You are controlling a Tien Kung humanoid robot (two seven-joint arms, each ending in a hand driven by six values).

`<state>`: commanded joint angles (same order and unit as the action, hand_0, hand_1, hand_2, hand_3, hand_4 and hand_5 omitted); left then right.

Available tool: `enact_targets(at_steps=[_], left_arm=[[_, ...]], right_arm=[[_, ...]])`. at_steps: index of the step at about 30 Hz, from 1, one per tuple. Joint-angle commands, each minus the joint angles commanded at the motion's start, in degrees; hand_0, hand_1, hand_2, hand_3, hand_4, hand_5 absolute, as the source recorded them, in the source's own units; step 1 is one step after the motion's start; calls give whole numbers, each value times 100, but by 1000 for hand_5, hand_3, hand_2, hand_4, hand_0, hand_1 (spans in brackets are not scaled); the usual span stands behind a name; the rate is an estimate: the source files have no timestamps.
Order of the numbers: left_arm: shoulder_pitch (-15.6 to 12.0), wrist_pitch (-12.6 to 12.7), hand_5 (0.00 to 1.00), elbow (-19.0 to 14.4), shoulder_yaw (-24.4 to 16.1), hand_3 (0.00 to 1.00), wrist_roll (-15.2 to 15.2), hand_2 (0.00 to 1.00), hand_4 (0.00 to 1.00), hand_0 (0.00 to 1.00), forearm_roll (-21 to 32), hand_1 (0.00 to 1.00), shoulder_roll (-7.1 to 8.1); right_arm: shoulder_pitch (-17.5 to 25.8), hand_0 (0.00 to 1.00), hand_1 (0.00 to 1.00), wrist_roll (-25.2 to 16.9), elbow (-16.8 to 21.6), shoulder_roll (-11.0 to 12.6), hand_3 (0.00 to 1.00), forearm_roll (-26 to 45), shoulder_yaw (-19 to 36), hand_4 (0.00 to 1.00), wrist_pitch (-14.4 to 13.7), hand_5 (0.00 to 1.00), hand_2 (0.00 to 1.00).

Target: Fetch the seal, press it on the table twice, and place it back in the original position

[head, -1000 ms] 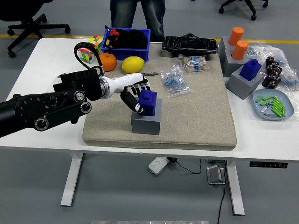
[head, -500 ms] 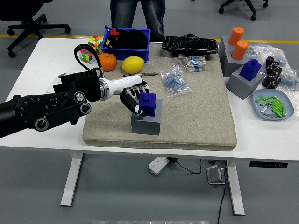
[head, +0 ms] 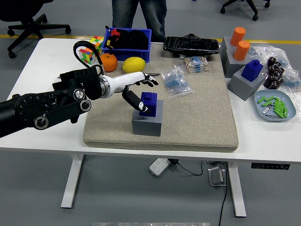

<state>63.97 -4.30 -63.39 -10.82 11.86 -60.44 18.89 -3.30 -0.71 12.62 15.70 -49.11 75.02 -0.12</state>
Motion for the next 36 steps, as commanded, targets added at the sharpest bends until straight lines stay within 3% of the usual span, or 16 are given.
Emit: enact_targets(at_steps=[3, 4, 5, 9, 10, 15, 16, 21, 22, 24, 29, 36], left_arm=[[-43, -62, 424, -15, -123, 998, -146, 998, 998, 998, 150, 998, 29], [-71, -66, 488, -47, -198, 998, -215, 998, 998, 998, 208, 998, 52], [-106, -54, 488, -94, -294, 998, -285, 998, 998, 998, 263, 998, 84], [-273, 147, 488, -292, -639, 998, -565, 998, 998, 998, 383, 998, 223], [-320, 255, 542, -325, -709, 998, -696, 998, 998, 997, 384, 998, 264], [-552, 1140, 542, -137, -923, 998, -1616, 998, 998, 997, 574, 998, 459], [-584, 1278, 530, -80, -953, 992, -1765, 998, 998, 944, 605, 998, 477], [-873, 2114, 530, 762, -1110, 992, -2672, 998, 998, 944, 1074, 998, 597], [-884, 2237, 485, 976, -1102, 949, -2776, 982, 957, 927, 1164, 988, 612], [-891, 2399, 485, 1416, -1078, 949, -2912, 982, 957, 927, 1318, 988, 627], [-851, 2493, 456, 2337, -934, 931, -3013, 976, 928, 922, 1574, 978, 712], [-807, 2529, 440, 3266, -597, 926, -3137, 972, 907, 919, 1964, 970, 746]], right_arm=[[5, 700, 614, -1, -3, -8, 592, -8, 17, 686, 1, 472, 611], [7, 700, 614, -1, -4, -12, 592, -8, 20, 686, 2, 472, 611], [9, 700, 614, -1, -4, -16, 592, -11, 24, 686, 4, 472, 611], [29, 700, 614, -3, -7, -32, 592, -18, 39, 686, 5, 472, 611], [35, 700, 614, -2, -9, -36, 592, -20, 39, 686, 8, 471, 610], [47, 700, 614, -6, -23, -53, 592, -49, 56, 686, 9, 471, 610], [48, 701, 614, -6, -24, -55, 592, -51, 56, 687, 9, 470, 611], [62, 701, 614, -11, -37, -104, 592, -106, 140, 687, -2, 470, 611], [53, 701, 614, -9, -35, -104, 592, -111, 150, 687, -5, 471, 611], [35, 701, 614, -4, -40, -102, 592, -115, 160, 687, -8, 471, 611], [-15, 701, 614, 2, -48, -113, 592, -159, 246, 686, -22, 469, 611], [-61, 701, 614, 16, -70, -137, 592, -187, 254, 686, -30, 469, 611]])
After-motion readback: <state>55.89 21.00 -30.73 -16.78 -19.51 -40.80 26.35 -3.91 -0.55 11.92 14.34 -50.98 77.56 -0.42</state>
